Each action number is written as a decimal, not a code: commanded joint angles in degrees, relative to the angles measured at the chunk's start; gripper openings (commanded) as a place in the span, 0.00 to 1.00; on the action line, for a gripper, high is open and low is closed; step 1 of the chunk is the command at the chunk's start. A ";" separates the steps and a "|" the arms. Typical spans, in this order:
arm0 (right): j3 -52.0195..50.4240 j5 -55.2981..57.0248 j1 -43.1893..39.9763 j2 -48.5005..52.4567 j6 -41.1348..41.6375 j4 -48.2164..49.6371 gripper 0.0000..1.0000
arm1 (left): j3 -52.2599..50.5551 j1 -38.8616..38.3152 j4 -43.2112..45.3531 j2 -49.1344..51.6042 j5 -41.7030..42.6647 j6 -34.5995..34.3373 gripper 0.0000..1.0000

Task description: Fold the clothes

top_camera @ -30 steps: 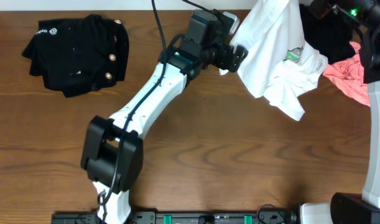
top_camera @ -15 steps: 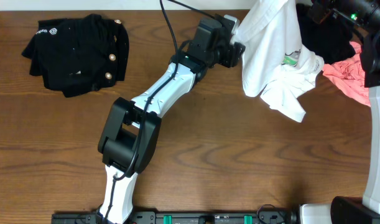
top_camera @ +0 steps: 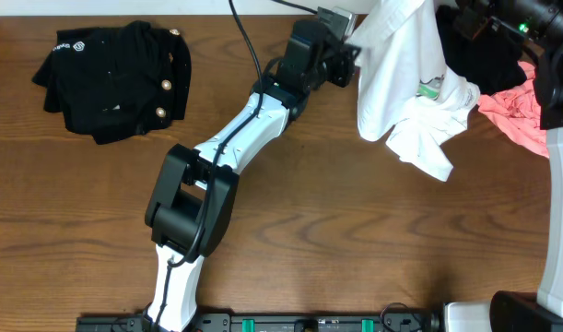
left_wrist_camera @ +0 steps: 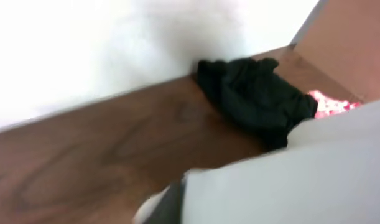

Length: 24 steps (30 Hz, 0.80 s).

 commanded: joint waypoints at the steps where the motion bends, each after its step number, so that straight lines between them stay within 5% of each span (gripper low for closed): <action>1: 0.76 -1.75 0.63 -1.84 1.03 0.04 0.01 | 0.35 0.26 1.95 0.13 -0.72 -0.02 0.06; 10: 0.76 -1.49 0.61 -1.86 0.31 0.28 0.01 | 0.37 6.99 -7.39 -5.22 -0.70 -0.24 0.06; 24: 0.76 4.90 0.57 -1.86 -1.57 7.74 0.01 | 0.37 19.47 -16.90 -28.94 -0.48 0.90 0.06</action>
